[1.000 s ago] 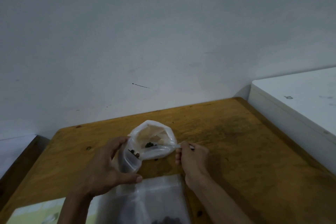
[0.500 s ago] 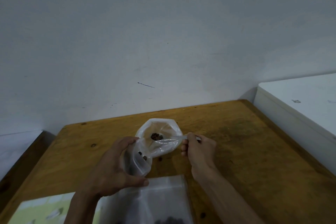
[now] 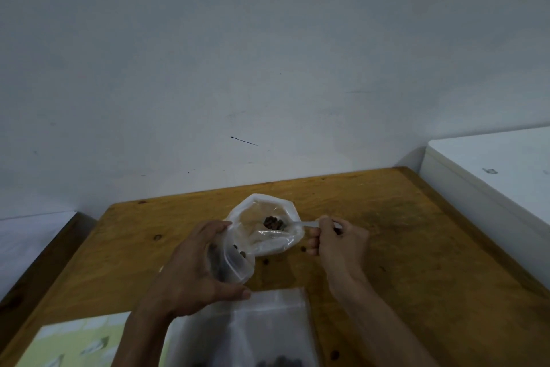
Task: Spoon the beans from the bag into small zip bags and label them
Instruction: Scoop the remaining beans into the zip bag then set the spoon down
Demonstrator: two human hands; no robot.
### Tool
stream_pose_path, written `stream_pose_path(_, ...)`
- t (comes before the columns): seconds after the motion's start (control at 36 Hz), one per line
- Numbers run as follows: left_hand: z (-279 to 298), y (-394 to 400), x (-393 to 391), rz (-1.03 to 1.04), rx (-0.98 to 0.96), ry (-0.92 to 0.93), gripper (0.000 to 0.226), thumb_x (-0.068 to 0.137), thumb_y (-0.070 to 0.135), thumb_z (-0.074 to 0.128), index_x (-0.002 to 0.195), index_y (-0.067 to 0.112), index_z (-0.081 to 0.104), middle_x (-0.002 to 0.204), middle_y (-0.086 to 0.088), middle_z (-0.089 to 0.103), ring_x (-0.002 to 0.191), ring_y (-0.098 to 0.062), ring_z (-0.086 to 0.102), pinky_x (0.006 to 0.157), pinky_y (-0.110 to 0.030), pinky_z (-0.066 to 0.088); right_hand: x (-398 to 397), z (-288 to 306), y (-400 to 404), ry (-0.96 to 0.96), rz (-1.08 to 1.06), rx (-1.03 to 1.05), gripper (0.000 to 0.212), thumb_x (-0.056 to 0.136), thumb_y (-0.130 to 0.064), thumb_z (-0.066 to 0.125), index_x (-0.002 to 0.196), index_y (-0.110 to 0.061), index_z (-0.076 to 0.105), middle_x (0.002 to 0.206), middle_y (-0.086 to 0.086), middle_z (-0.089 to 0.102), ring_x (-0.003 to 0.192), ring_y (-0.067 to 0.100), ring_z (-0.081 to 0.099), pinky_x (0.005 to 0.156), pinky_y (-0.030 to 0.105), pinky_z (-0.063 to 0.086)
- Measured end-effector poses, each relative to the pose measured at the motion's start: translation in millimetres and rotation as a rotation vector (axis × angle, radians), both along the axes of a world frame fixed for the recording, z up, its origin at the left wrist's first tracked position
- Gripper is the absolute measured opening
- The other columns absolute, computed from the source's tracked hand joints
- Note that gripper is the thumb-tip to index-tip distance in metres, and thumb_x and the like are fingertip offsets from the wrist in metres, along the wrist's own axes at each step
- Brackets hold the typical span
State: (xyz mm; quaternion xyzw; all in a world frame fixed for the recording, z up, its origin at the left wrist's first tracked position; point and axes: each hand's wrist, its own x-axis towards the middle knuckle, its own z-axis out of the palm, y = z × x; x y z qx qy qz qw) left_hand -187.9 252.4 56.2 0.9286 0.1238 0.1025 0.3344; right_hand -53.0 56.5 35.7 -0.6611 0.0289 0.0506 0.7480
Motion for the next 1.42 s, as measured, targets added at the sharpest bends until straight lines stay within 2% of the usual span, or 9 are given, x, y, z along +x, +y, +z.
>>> stream_pose_path(0.14, 4.6, -6.7, 4.0, 0.003, 0.02, -0.005, 0.113, 0.043, 0.049, 0.096, 0.14, 0.033, 0.04, 0.131, 0.023, 0.04, 0.115, -0.006, 0.045, 0.081, -0.01, 0.037, -5.5, -10.7, -1.4, -0.331, -0.03, -0.289, 0.032, 0.1, -0.02, 0.057, 0.069, -0.026, 0.065, 0.058, 0.001, 0.067, 0.053, 0.017, 0.067, 0.054, 0.045, 0.06)
stream_pose_path(0.31, 9.3, -13.4, 4.5, 0.007, 0.024, 0.01, 0.116, 0.044, 0.048, 0.096, 0.142, 0.03, 0.039, 0.131, 0.024, 0.037, 0.114, -0.003, 0.043, 0.076, -0.005, 0.037, -20.4, -15.6, -2.4, -0.863, -0.021, -0.558, 0.016, 0.097, -0.011, 0.061, 0.083, -0.015, 0.069, 0.064, -0.012, 0.055, 0.049, 0.002, 0.05, 0.05, 0.008, 0.043)
stream_pose_path(0.56, 11.5, -19.0, 3.9, 0.002, 0.06, 0.004, 0.115, 0.046, 0.051, 0.095, 0.143, 0.031, 0.037, 0.13, 0.025, 0.034, 0.112, 0.001, 0.039, 0.075, -0.004, 0.035, -31.7, -20.7, -12.5, -1.171, 0.059, -0.941, 0.024, 0.097, -0.017, 0.048, 0.097, -0.009, 0.071, 0.078, 0.005, 0.067, 0.058, 0.012, 0.062, 0.055, 0.011, 0.041)
stream_pose_path(0.61, 11.9, -20.6, 4.1, 0.0, 0.069, 0.0, 0.116, 0.045, 0.053, 0.095, 0.143, 0.031, 0.036, 0.131, 0.026, 0.033, 0.114, 0.001, 0.038, 0.079, -0.004, 0.034, -32.5, -24.2, -11.3, -1.157, 0.072, -0.964, 0.005, 0.09, -0.01, 0.067, 0.093, -0.009, 0.071, 0.076, 0.006, 0.068, 0.056, 0.013, 0.064, 0.051, 0.014, 0.046)
stream_pose_path(0.69, 12.6, -22.7, 5.3, -0.012, 0.079, -0.013, 0.117, 0.046, 0.053, 0.094, 0.144, 0.031, 0.035, 0.131, 0.026, 0.031, 0.115, 0.001, 0.038, 0.08, -0.003, 0.033, -33.9, -29.4, -9.0, -1.057, 0.099, -0.929, 0.015, 0.079, -0.004, 0.078, 0.091, -0.009, 0.071, 0.072, 0.005, 0.068, 0.052, 0.01, 0.062, 0.048, 0.012, 0.041)
stream_pose_path(0.83, 18.7, -28.7, 5.8, -0.043, 0.091, -0.048, 0.115, 0.048, 0.051, 0.095, 0.144, 0.032, 0.034, 0.123, 0.038, 0.024, 0.106, 0.01, 0.036, 0.075, 0.003, 0.034, -33.7, -27.3, -10.2, -0.751, 0.033, -0.808, 0.02, 0.091, -0.008, 0.066, 0.073, -0.017, 0.063, 0.055, -0.012, 0.051, 0.039, 0.002, 0.044, 0.036, 0.01, 0.034)
stream_pose_path(0.92, 22.0, -31.8, 9.1, -0.077, 0.085, -0.076, 0.113, 0.048, 0.048, 0.095, 0.143, 0.031, 0.036, 0.12, 0.043, 0.022, 0.106, 0.022, 0.034, 0.077, 0.006, 0.034, -31.8, -23.0, -12.0, -0.556, 0.04, -0.808, 0.029, 0.097, -0.015, 0.058, 0.068, -0.019, 0.059, 0.051, -0.012, 0.045, 0.04, 0.004, 0.043, 0.049, 0.013, 0.043)
stream_pose_path(1.06, 25.2, -31.6, 17.1, -0.103, 0.123, -0.111, 0.114, 0.048, 0.05, 0.095, 0.144, 0.03, 0.036, 0.127, 0.033, 0.027, 0.112, 0.007, 0.035, 0.08, 0.004, 0.034, -34.4, -13.1, -14.8, -0.436, 0.093, -0.766, 0.043, 0.096, -0.013, 0.058, 0.058, -0.027, 0.046, 0.052, -0.011, 0.046, 0.043, 0.003, 0.045, 0.049, 0.012, 0.042)
stream_pose_path(1.42, 19.0, -24.0, 21.6, -0.101, 0.124, -0.121, 0.116, 0.043, 0.051, 0.096, 0.143, 0.03, 0.04, 0.131, 0.035, 0.028, 0.115, 0.008, 0.036, 0.082, 0.004, 0.03, -19.3, -12.2, -12.5, 0.024, 0.119, -0.445, 0.023, 0.09, -0.014, 0.068, 0.067, -0.014, 0.072, 0.06, -0.001, 0.068, 0.047, 0.005, 0.057, 0.046, 0.019, 0.043)
